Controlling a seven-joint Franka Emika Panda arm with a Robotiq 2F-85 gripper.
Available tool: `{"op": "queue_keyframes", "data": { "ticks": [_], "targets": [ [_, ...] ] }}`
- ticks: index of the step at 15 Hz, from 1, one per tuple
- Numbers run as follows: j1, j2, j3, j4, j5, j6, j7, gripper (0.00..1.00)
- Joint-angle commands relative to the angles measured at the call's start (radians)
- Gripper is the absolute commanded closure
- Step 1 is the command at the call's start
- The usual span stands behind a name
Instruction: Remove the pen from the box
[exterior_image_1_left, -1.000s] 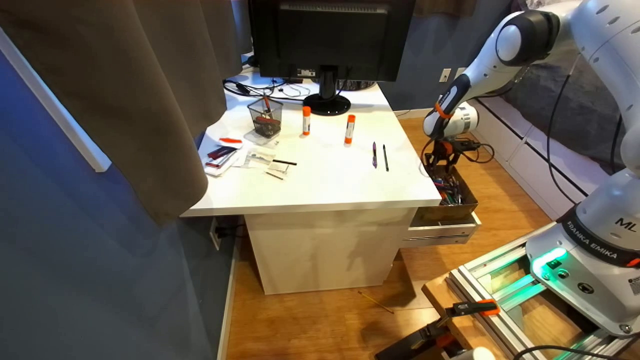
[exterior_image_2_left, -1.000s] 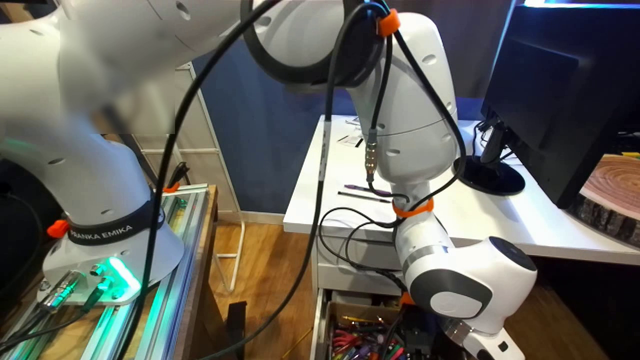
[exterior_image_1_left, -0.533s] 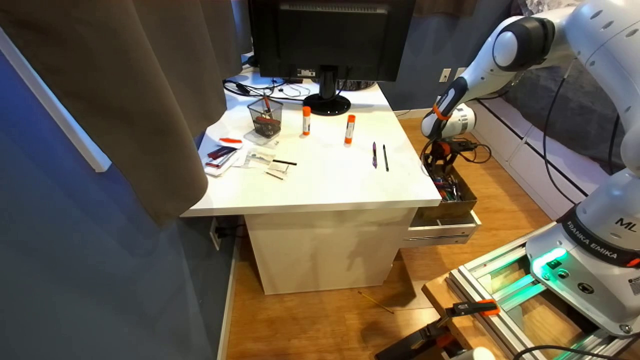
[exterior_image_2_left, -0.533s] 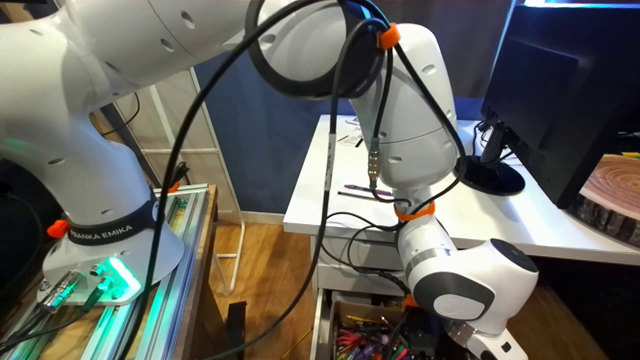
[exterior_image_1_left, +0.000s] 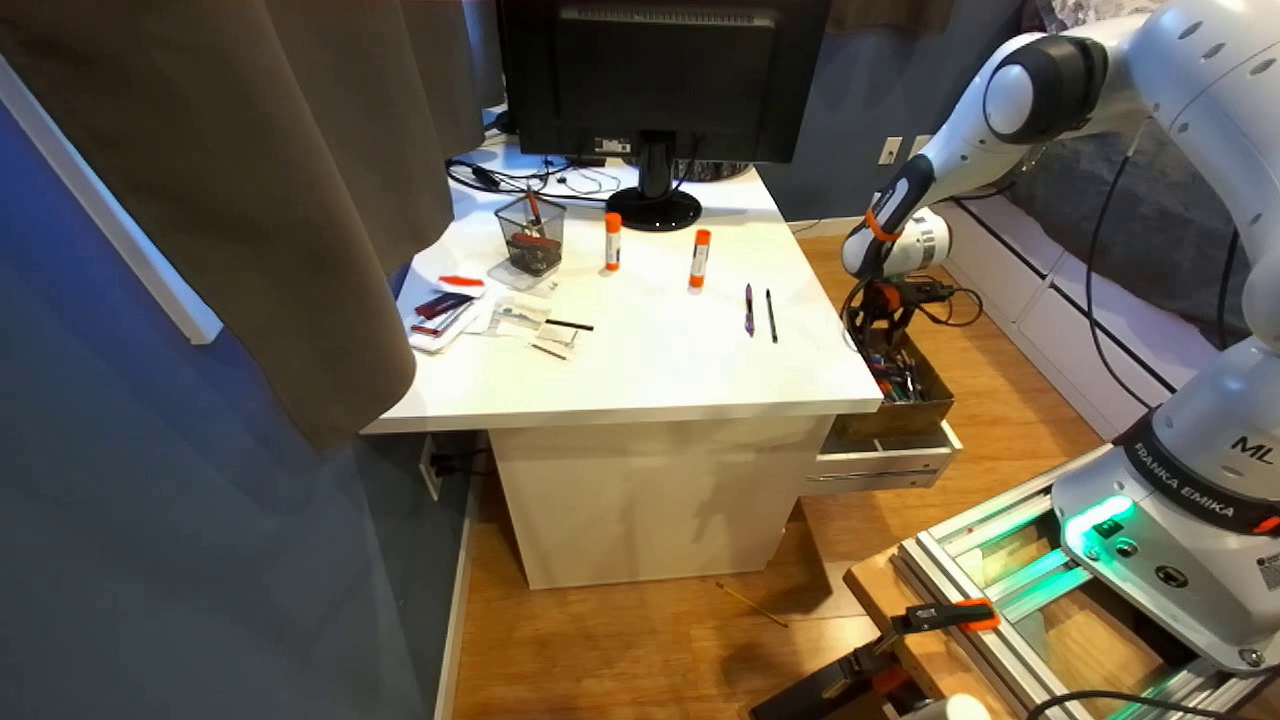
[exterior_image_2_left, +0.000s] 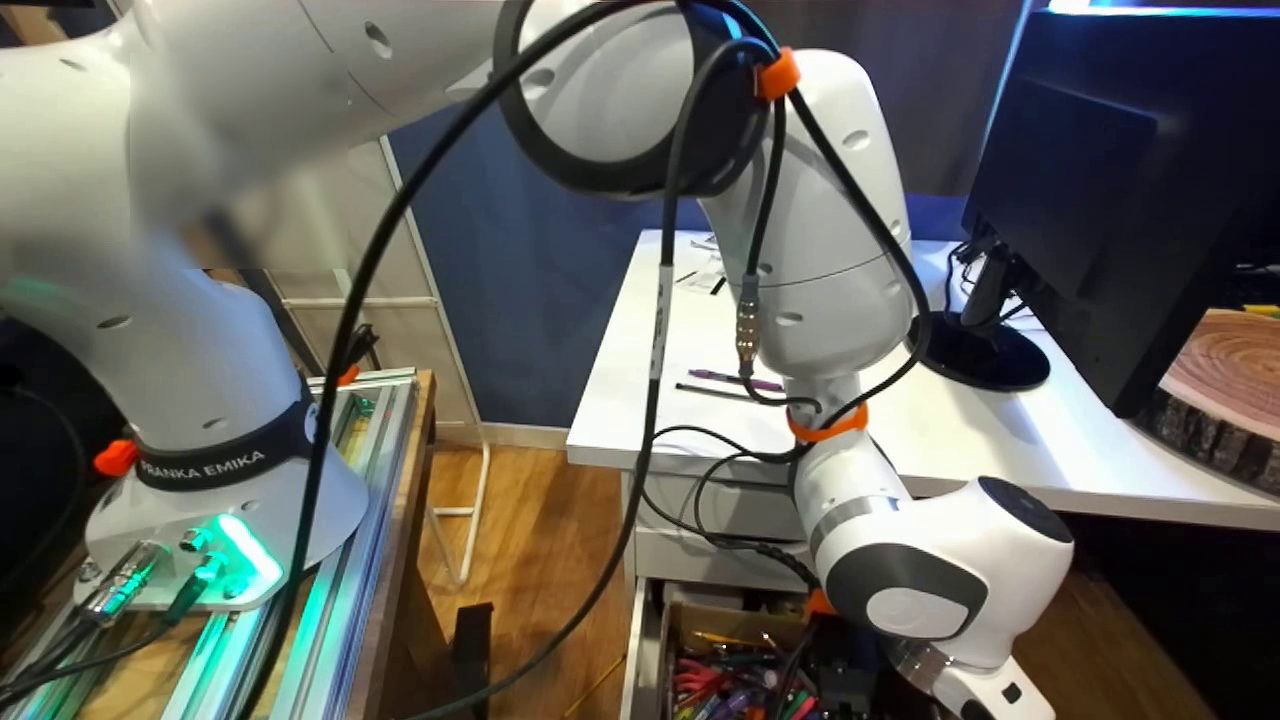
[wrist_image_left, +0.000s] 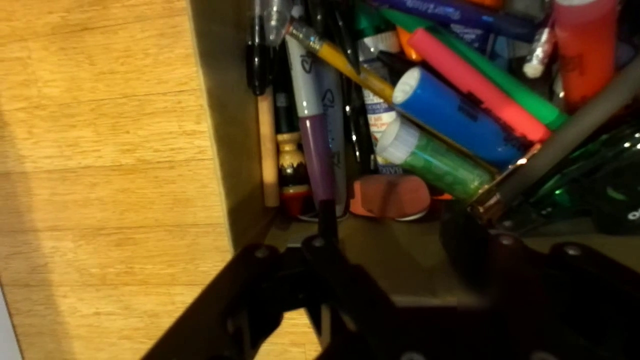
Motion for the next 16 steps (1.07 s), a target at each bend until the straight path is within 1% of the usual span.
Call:
{"op": "queue_keyframes", "data": {
  "ticks": [1, 3, 4, 6, 7, 14, 16],
  "targets": [
    [0.017, -0.011, -0.01, -0.049, 0.003, 0.066, 0.008, 0.42],
    [0.016, -0.022, -0.007, -0.08, 0.006, 0.11, 0.002, 0.43],
    [0.012, -0.031, -0.002, -0.104, 0.008, 0.138, -0.004, 0.46],
    [0.009, -0.046, 0.003, -0.142, 0.012, 0.185, -0.011, 0.49],
    [0.007, -0.051, 0.006, -0.16, 0.014, 0.202, -0.013, 0.47],
    [0.007, -0.061, 0.02, -0.248, 0.022, 0.337, -0.02, 0.47],
    [0.014, -0.056, 0.014, -0.253, 0.022, 0.36, -0.015, 0.73]
  ]
}}
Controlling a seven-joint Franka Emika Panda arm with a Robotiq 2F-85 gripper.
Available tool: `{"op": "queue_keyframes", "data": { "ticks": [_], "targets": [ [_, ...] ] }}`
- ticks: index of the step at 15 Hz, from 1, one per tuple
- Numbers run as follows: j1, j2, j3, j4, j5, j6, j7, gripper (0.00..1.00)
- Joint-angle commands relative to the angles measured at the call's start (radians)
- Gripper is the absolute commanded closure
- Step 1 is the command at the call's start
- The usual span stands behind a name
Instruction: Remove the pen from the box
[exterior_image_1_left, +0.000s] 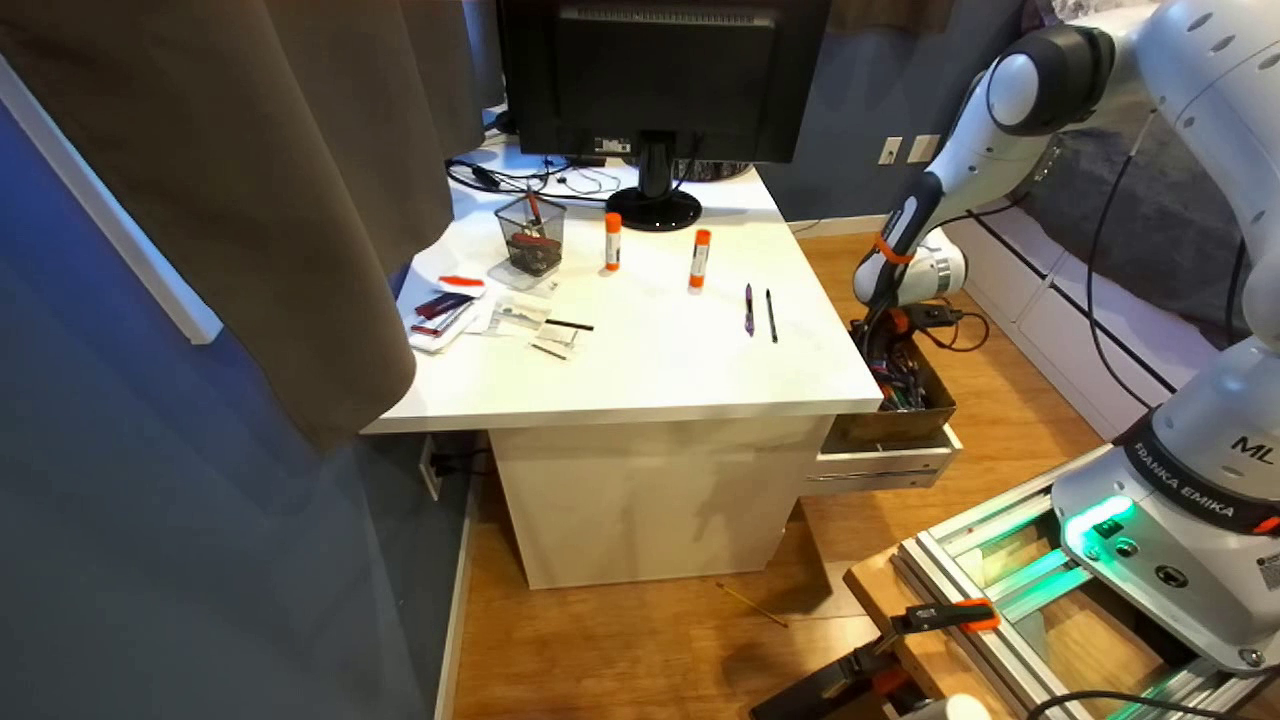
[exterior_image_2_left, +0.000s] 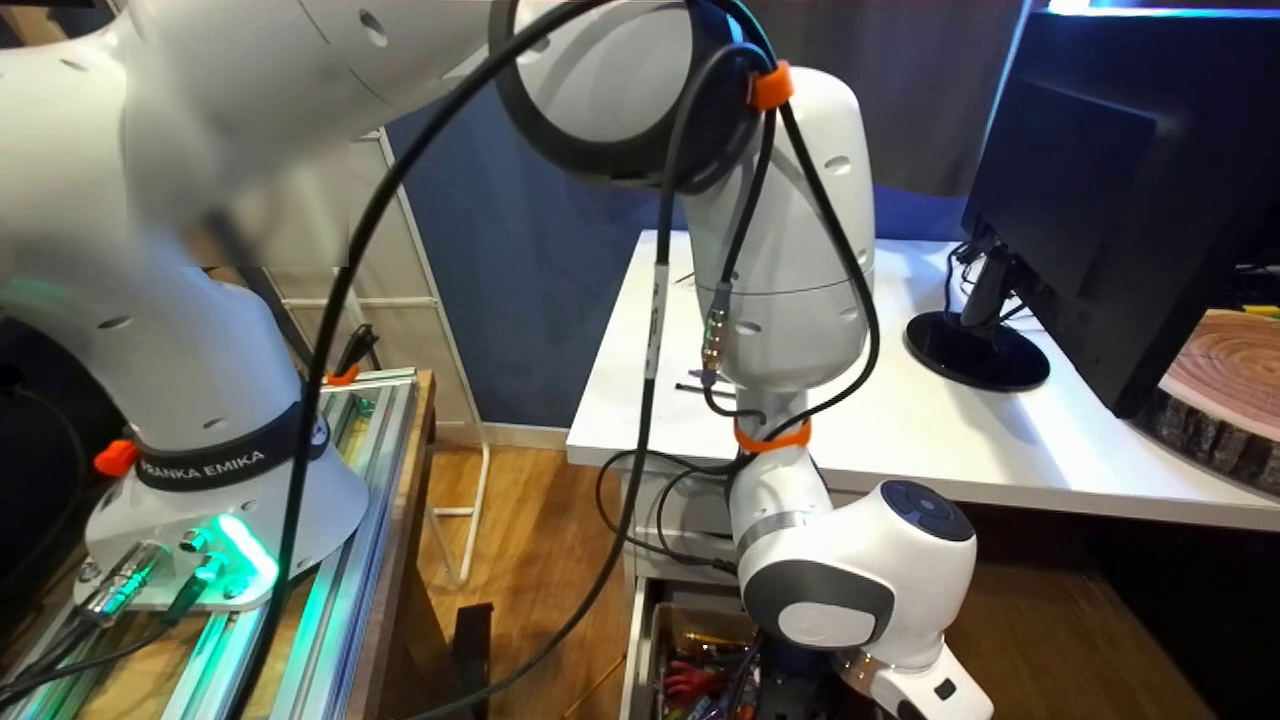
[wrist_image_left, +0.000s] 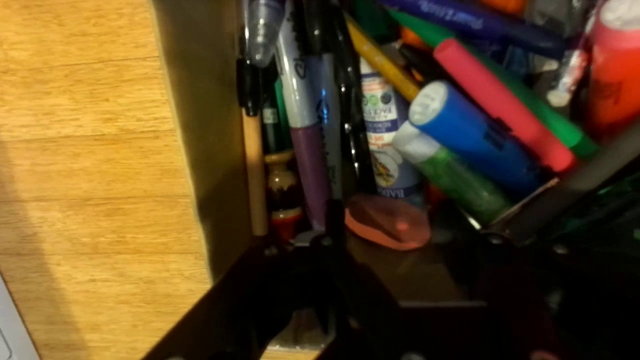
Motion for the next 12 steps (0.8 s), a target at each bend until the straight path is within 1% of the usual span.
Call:
{"op": "queue_keyframes", "data": {
  "ticks": [1, 3, 4, 6, 7, 11, 12],
  "targets": [
    [0.016, -0.026, -0.001, -0.058, 0.022, 0.05, -0.012, 0.81],
    [0.022, -0.025, -0.005, -0.066, 0.021, 0.056, -0.012, 0.96],
    [0.027, -0.029, -0.008, -0.073, 0.02, 0.062, -0.012, 0.99],
    [0.041, -0.052, -0.021, -0.106, 0.018, 0.081, -0.011, 0.99],
    [0.04, -0.07, -0.018, -0.129, 0.015, 0.083, -0.018, 0.97],
    [0.107, -0.167, -0.071, -0.27, 0.022, 0.13, 0.002, 0.97],
    [0.132, -0.187, -0.094, -0.301, 0.024, 0.147, 0.011, 0.97]
  ]
}}
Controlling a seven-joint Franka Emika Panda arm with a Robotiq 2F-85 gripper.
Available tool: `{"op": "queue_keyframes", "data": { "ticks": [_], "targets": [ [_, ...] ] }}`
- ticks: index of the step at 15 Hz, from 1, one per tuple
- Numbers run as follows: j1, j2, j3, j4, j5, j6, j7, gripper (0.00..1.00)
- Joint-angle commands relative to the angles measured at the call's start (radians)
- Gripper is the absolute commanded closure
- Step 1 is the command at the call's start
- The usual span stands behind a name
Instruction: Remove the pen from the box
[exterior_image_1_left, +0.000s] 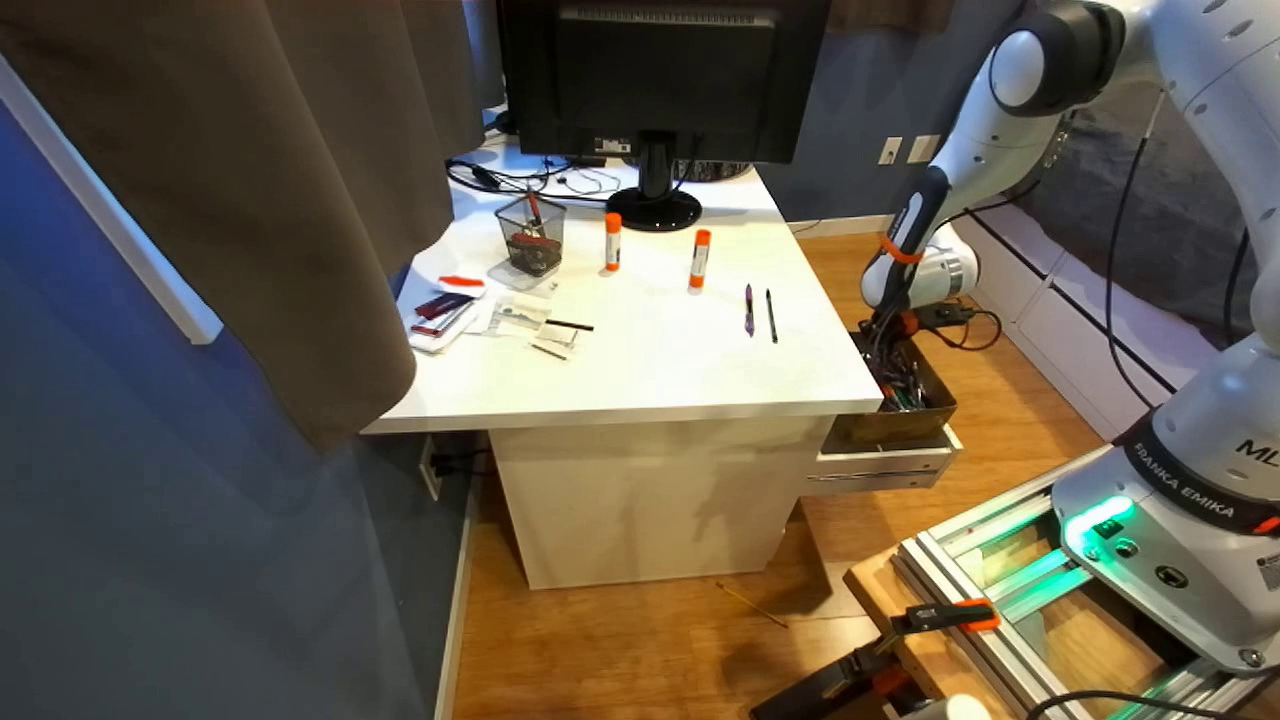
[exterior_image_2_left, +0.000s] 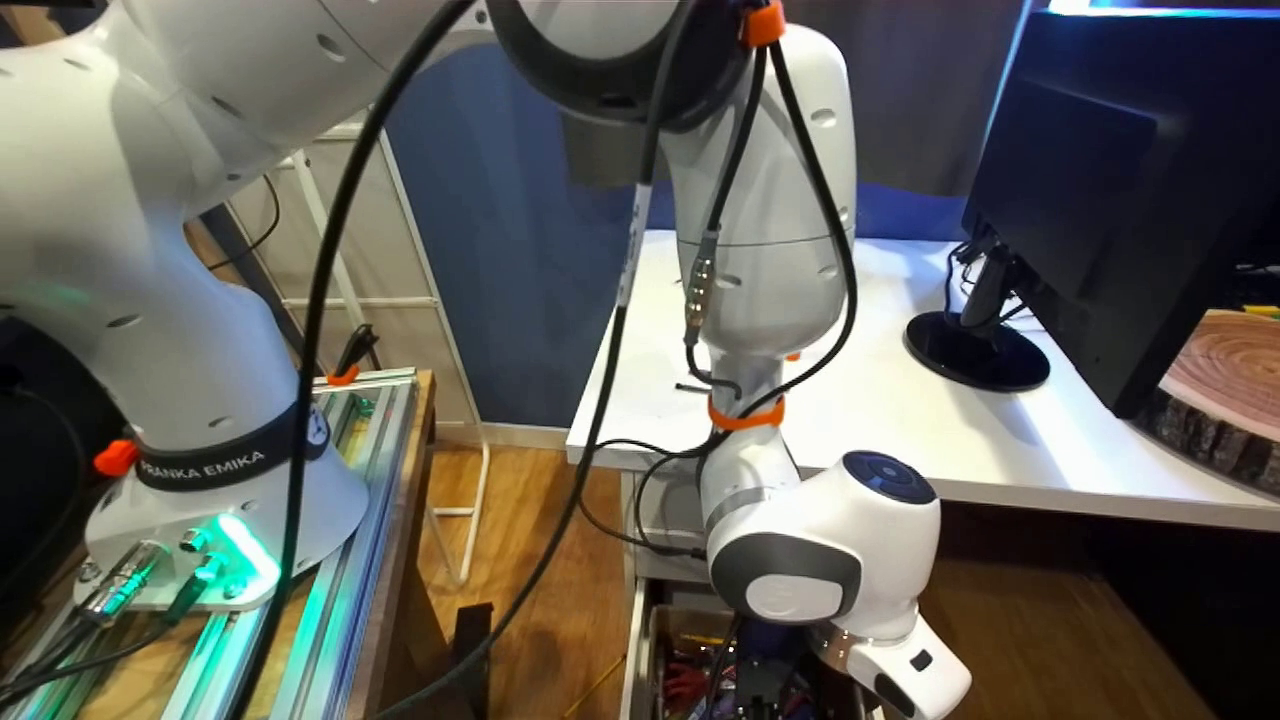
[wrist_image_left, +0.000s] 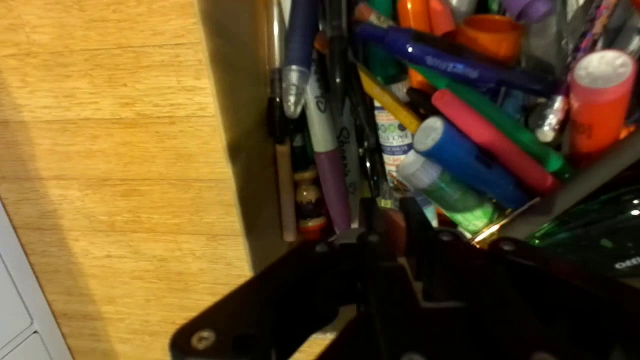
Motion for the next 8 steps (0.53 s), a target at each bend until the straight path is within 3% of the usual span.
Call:
{"op": "queue_keyframes", "data": {
  "ticks": [1, 5, 8],
  "targets": [
    [0.085, -0.13, -0.064, -0.184, 0.024, 0.059, 0.013, 0.97],
    [0.127, -0.267, -0.088, -0.365, 0.013, 0.176, -0.023, 0.97],
    [0.079, -0.4, -0.037, -0.53, -0.029, 0.343, -0.117, 0.97]
  ]
}}
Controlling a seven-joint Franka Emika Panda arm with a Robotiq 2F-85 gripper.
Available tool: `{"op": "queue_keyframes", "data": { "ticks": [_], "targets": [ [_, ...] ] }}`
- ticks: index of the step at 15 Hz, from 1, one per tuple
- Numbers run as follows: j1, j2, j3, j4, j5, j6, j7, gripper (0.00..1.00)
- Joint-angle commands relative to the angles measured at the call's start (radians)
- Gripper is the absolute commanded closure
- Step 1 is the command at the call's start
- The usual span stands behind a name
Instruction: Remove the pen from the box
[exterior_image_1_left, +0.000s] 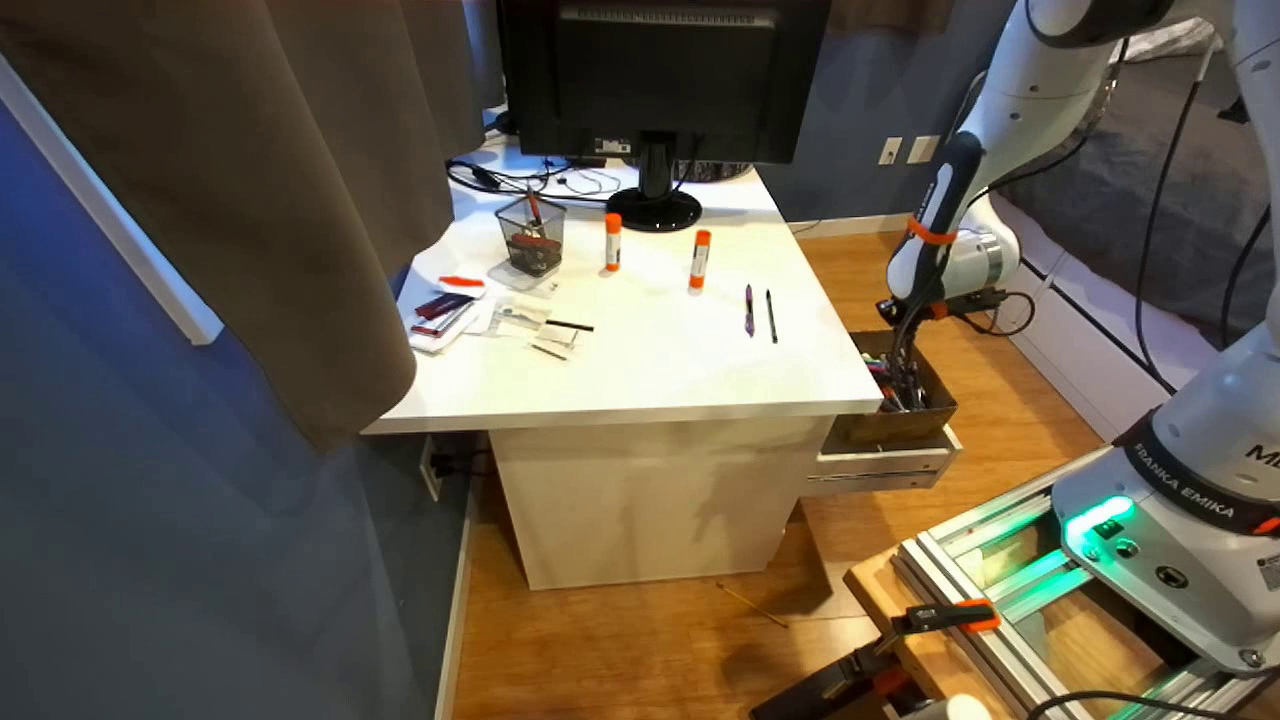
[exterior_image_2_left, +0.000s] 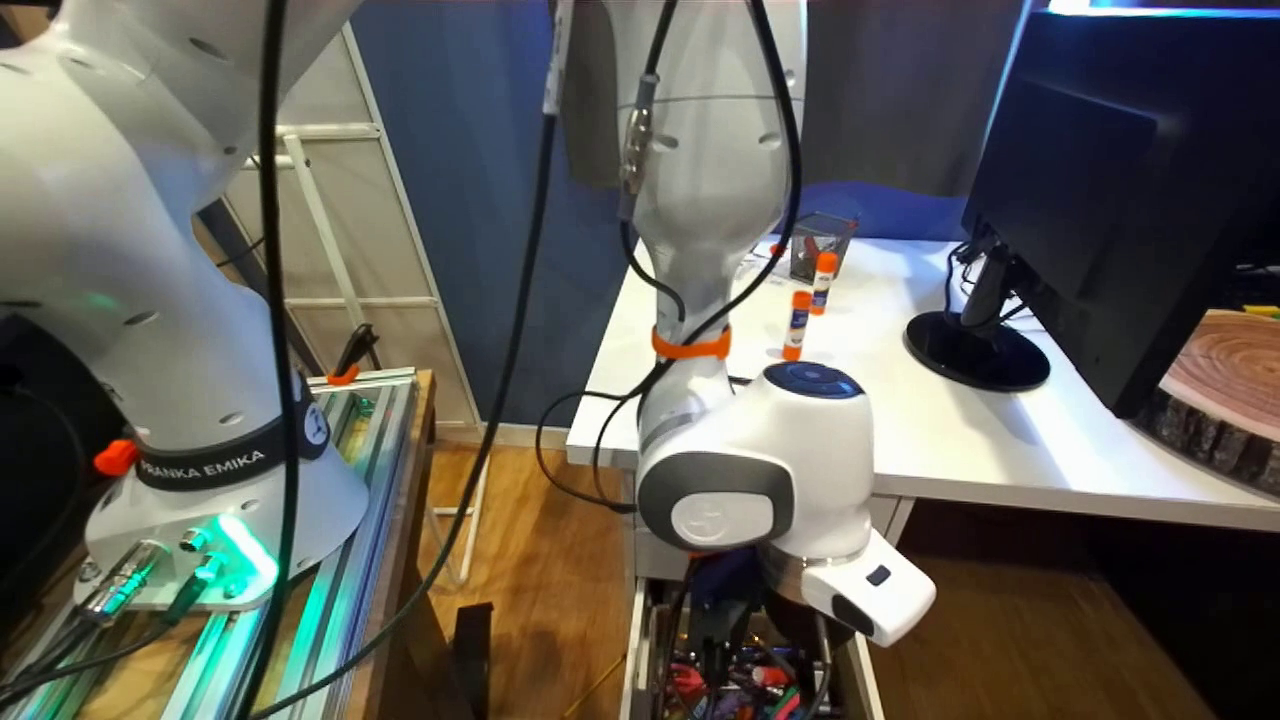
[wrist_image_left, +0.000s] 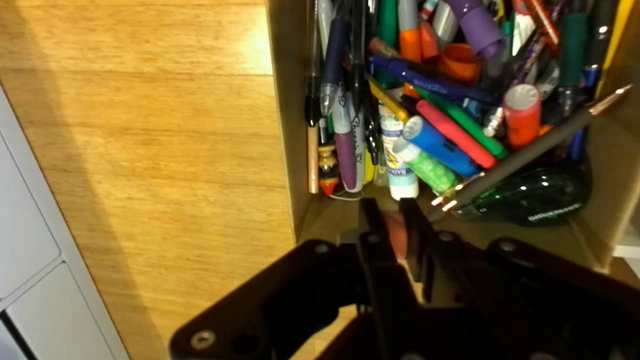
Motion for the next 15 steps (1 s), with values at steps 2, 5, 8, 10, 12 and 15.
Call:
{"op": "queue_keyframes", "data": {
  "ticks": [2, 5, 8, 10, 12, 15],
  "targets": [
    [-0.059, -0.236, 0.064, -0.303, -0.058, 0.265, -0.152, 0.97],
    [-0.137, -0.322, 0.125, -0.439, -0.117, 0.5, -0.19, 0.97],
    [-0.217, -0.368, 0.158, -0.55, -0.253, 0.72, -0.209, 0.97],
    [-0.292, -0.306, 0.175, -0.483, -0.409, 0.786, -0.203, 0.97],
    [-0.27, -0.311, 0.177, -0.483, -0.371, 0.746, -0.194, 0.87],
    [-0.317, -0.311, 0.189, -0.48, -0.461, 0.748, -0.19, 0.87]
  ]
}}
